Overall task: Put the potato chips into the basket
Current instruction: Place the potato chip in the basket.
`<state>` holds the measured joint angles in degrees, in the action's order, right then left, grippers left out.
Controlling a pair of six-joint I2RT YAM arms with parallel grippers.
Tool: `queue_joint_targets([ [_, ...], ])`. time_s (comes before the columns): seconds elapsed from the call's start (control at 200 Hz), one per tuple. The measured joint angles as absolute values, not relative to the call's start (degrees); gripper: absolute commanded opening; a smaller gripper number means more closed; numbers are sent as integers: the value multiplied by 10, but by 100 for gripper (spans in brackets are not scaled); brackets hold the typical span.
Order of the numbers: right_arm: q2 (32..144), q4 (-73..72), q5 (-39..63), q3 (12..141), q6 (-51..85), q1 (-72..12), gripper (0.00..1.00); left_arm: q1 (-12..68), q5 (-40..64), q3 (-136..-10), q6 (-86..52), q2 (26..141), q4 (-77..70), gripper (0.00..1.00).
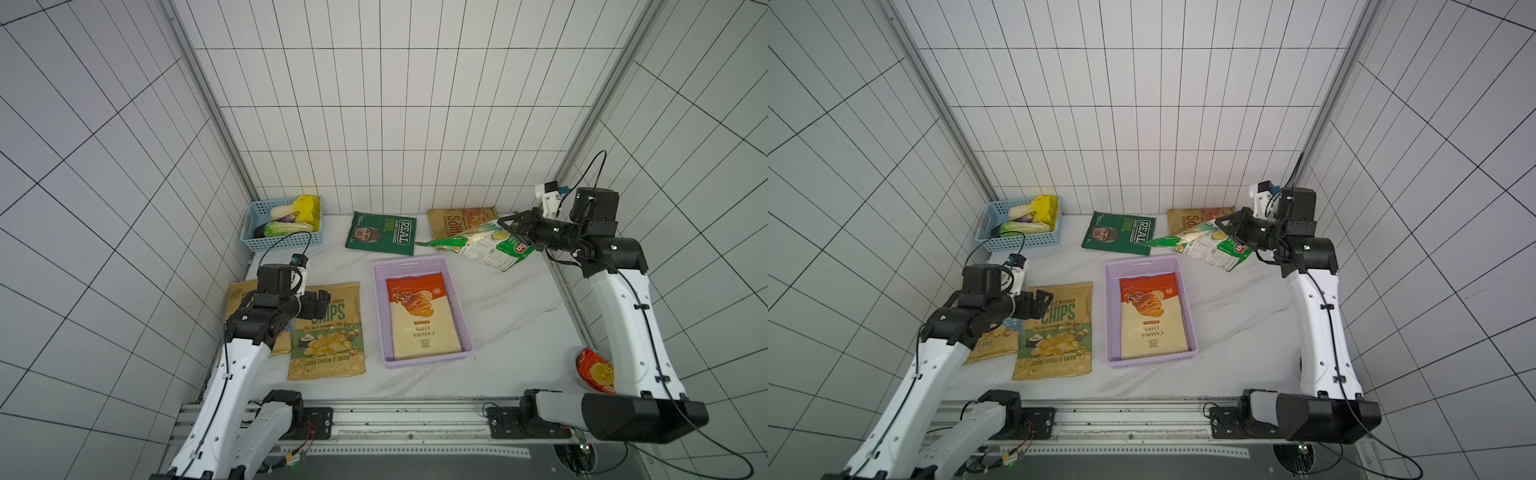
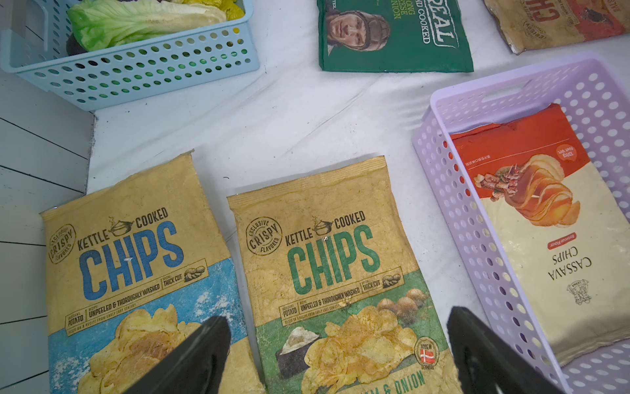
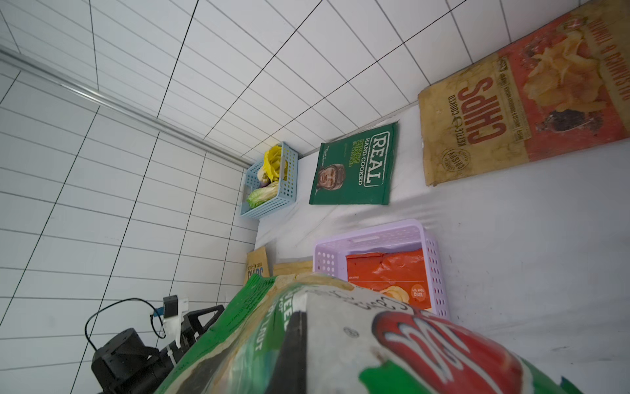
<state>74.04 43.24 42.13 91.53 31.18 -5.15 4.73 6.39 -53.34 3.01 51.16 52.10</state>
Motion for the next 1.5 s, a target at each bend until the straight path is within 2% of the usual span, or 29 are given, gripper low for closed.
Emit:
queue_joint_targets([
  [0.26, 753, 507, 441, 907, 237, -129, 0, 47, 64, -533, 30, 512, 521, 98],
  [0.465, 832, 568, 453, 917, 159, -188, 0, 47, 64, -533, 30, 512, 521, 98],
  [0.904, 1045, 735, 371, 1136, -19, -343, 0, 47, 62, -533, 30, 512, 521, 98],
  [1.154, 1137, 789, 331, 1211, -78, -377, 0, 47, 60, -533, 30, 512, 521, 98],
  [1.504, 1159, 827, 304, 1227, -133, -433, 0, 47, 60, -533, 30, 512, 521, 98],
])
